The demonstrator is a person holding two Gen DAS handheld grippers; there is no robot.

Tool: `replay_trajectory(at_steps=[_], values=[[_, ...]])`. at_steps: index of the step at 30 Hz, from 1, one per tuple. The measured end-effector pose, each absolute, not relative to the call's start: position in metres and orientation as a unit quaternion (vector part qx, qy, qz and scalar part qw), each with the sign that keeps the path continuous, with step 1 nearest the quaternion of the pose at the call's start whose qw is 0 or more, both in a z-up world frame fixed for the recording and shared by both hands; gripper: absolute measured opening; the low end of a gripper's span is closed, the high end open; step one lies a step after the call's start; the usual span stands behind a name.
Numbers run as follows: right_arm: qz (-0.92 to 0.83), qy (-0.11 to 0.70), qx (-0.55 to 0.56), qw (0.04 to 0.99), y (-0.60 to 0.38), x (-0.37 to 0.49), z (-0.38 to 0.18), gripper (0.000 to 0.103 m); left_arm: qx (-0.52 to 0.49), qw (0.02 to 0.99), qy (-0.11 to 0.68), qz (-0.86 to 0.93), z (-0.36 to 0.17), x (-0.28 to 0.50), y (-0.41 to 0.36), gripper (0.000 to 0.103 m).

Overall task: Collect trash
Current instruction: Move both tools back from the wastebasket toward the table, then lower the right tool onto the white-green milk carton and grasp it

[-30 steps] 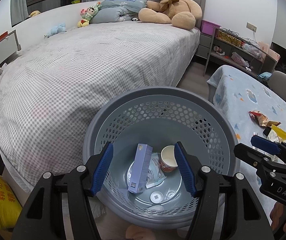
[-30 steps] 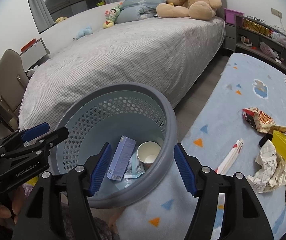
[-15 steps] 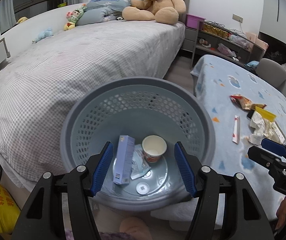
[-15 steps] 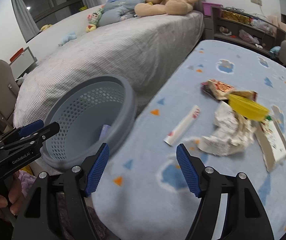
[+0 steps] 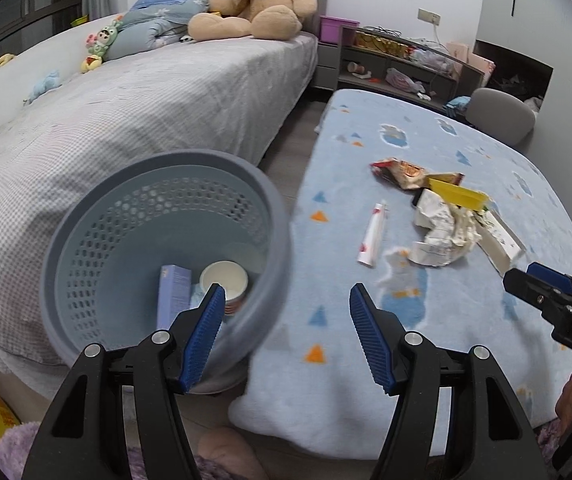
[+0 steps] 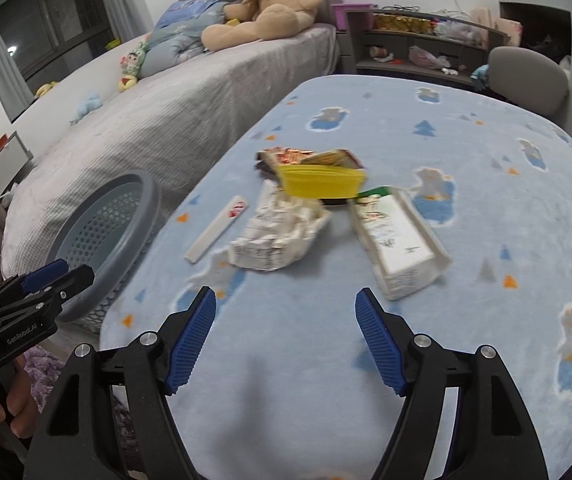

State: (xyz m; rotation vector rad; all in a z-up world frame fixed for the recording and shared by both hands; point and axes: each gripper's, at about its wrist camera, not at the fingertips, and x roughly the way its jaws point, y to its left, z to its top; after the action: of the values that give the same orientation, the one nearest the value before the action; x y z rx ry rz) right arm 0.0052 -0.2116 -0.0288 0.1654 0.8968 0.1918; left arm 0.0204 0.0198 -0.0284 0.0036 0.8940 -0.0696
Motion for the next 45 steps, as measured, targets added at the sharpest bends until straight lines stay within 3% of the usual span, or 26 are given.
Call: replay_trajectory(at_steps=[14,30,33,35,38,45], values=[[0.072,0.442,0.081,0.890,-0.264,0.032,-0.042,0.071,0.023,0.896,0.438,-0.065,-0.028,0.043,-0.047,0.062],[0.072,0.477,0.061,0.874,-0.266,0.076,-0.077,0.071,0.033,0.882,0.466,-0.057,-0.048,0.064,-0.067,0.062],[0.071,0.473,0.057,0.876,-0.266,0.075,-0.079,0.067,0.031,0.880,0.471,-0.059,-0.052,0.067,-0.070,0.062],[0.071,0.470,0.060,0.877,-0.268,0.075,-0.078,0.054,0.030,0.878,0.474,-0.062,-0.053,0.069,-0.074,0.062],[0.074,0.468,0.073,0.878,-0.274,0.074,-0.077,0.043,0.031,0.877,0.475,-0.067,-0.054,0.070,-0.079,0.062],[0.077,0.462,0.100,0.878,-0.286,0.072,-0.073,0.038,0.036,0.878,0.472,-0.077,-0.050,0.069,-0.094,0.064]])
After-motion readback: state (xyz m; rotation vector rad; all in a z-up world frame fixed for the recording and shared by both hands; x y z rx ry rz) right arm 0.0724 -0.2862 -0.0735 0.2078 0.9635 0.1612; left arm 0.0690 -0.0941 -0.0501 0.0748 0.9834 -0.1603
